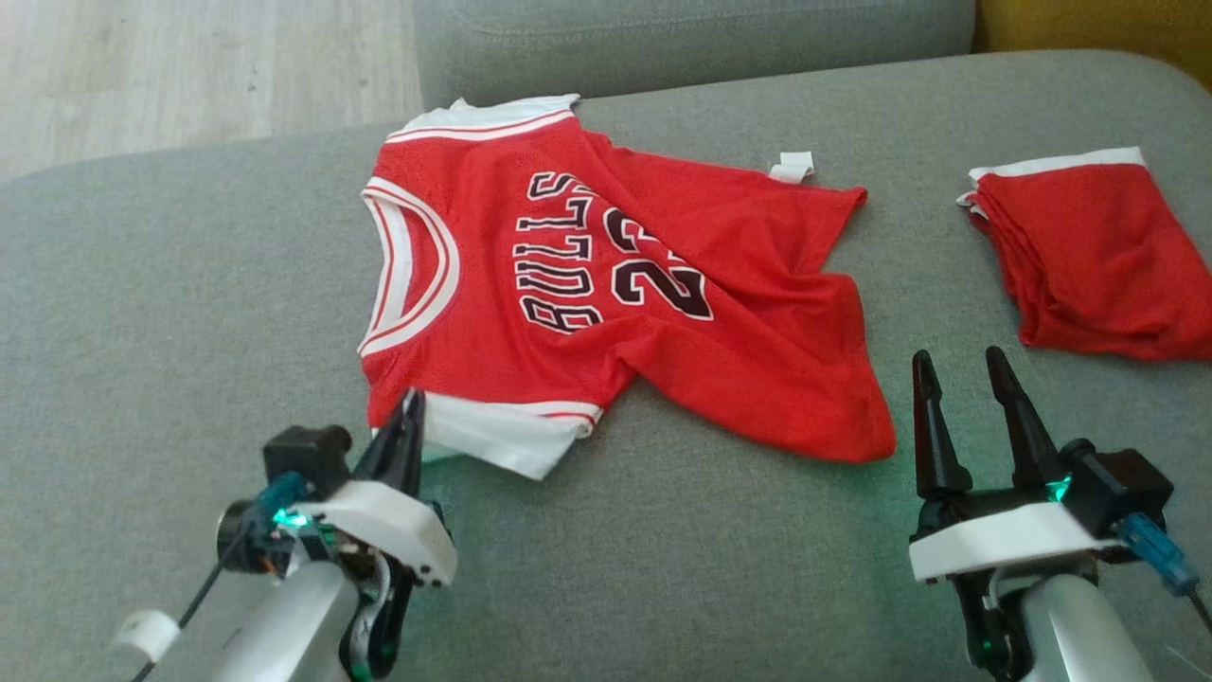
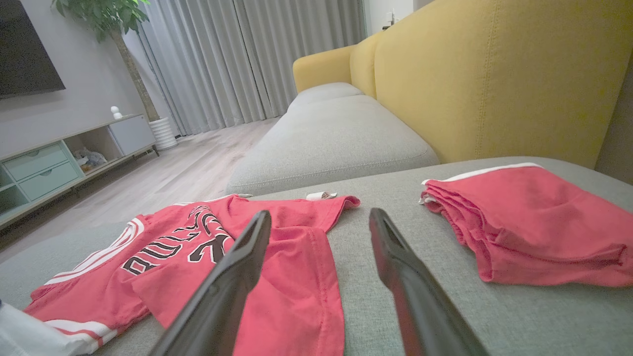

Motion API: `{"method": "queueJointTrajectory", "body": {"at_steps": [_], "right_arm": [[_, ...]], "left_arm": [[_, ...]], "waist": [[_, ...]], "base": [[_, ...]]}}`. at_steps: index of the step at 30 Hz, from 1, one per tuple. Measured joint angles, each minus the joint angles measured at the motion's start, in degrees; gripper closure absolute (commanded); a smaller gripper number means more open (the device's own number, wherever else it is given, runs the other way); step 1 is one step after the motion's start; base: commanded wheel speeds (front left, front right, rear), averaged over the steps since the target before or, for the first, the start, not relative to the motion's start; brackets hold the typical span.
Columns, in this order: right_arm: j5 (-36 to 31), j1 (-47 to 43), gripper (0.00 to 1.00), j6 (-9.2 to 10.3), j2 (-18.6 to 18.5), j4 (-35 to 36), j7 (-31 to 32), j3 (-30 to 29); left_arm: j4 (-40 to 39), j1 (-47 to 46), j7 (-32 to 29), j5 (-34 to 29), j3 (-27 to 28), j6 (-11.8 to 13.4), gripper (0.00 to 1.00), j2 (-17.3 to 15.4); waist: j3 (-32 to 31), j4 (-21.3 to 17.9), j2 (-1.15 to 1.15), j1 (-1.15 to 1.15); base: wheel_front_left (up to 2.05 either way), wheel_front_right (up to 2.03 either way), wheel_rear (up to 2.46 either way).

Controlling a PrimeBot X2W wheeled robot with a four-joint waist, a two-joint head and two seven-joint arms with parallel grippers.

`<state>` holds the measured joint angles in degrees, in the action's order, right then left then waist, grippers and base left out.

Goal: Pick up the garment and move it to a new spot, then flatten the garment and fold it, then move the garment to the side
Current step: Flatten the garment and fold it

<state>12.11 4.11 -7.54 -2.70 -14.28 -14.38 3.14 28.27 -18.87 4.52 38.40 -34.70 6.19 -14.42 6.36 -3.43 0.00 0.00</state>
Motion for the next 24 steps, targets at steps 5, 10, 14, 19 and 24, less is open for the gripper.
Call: {"method": "queueJointTrajectory", "body": {"at_steps": [5,10,14,19,24], "right_arm": [[0.44,-0.13,0.00,0.00,0.00,-0.52,0.00,-0.35],[0.44,-0.42,0.00,0.00,0.01,-1.81,0.00,-0.21],[0.42,-1.41,0.00,0.00,0.01,-5.19,2.01,-0.21],[1.21,-2.66,0.00,0.00,0.05,-10.07,6.28,-1.22],[3.56,-2.16,0.00,0.00,0.04,-13.43,7.35,-1.82]], "left_arm": [[-3.82,0.12,2.94,0.54,2.03,1.00,1.00,-0.81],[-8.16,0.91,4.71,1.04,3.65,2.72,1.00,-2.20],[-11.32,2.56,5.13,1.04,4.45,3.77,1.00,-3.15],[-14.33,3.83,5.23,1.04,4.95,4.88,1.00,-3.83],[-16.19,3.91,5.73,1.03,4.97,5.72,1.00,-3.93]], "waist": [[-1.19,0.97,0.00,0.00],[-2.25,1.87,0.00,0.00],[-2.91,2.45,0.00,0.00],[-3.16,3.03,0.00,0.00],[-2.76,3.56,0.00,0.00]], "base": [[0.00,0.00,0.00],[0.00,0.00,0.00],[0.00,0.00,0.00],[0.00,0.00,0.00],[0.00,0.00,0.00]]}}
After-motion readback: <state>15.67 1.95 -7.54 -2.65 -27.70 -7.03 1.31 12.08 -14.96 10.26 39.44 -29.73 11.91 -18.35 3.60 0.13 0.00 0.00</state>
